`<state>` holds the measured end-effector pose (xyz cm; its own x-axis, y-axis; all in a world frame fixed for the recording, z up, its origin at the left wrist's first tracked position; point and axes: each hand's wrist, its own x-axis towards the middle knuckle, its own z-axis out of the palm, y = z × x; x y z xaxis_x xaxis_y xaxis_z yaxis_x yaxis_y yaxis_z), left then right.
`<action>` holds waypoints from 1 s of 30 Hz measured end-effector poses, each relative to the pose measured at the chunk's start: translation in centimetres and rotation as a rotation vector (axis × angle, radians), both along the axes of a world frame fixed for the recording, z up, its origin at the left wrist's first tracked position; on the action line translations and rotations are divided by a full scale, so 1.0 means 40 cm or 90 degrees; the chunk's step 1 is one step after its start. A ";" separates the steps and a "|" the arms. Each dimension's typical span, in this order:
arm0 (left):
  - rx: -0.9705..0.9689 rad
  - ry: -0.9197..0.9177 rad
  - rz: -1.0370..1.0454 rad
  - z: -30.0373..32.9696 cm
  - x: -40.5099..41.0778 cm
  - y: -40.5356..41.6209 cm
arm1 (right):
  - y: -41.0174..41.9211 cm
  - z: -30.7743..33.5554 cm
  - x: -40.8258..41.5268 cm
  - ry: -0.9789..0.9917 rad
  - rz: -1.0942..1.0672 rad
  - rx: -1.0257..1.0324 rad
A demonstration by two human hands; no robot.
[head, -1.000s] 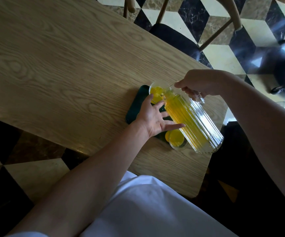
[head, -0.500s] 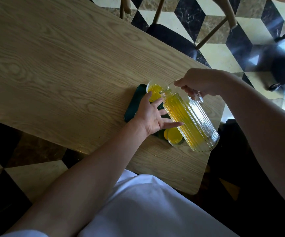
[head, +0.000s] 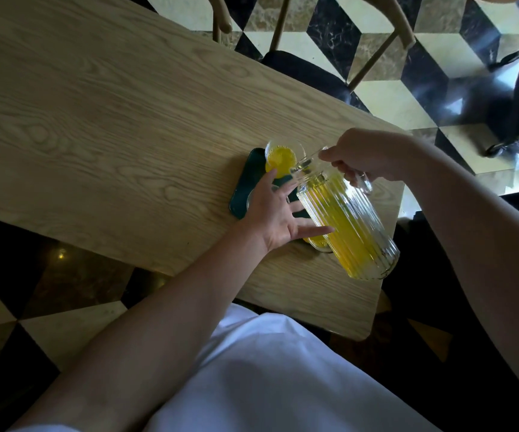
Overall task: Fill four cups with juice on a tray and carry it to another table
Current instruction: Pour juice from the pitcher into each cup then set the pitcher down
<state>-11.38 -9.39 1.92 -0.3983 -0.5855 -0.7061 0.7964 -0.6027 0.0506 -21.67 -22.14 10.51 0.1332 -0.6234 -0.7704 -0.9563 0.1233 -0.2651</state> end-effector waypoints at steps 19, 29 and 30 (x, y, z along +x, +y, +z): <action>0.001 -0.007 -0.012 -0.074 -0.007 0.201 | 0.202 -0.071 -0.020 0.010 0.076 -0.020; 0.005 -0.013 -0.010 -0.090 0.008 0.208 | 0.215 -0.057 0.024 0.052 0.115 -0.029; 0.006 -0.009 -0.006 -0.088 0.009 0.209 | 0.214 -0.055 0.028 0.055 0.115 -0.028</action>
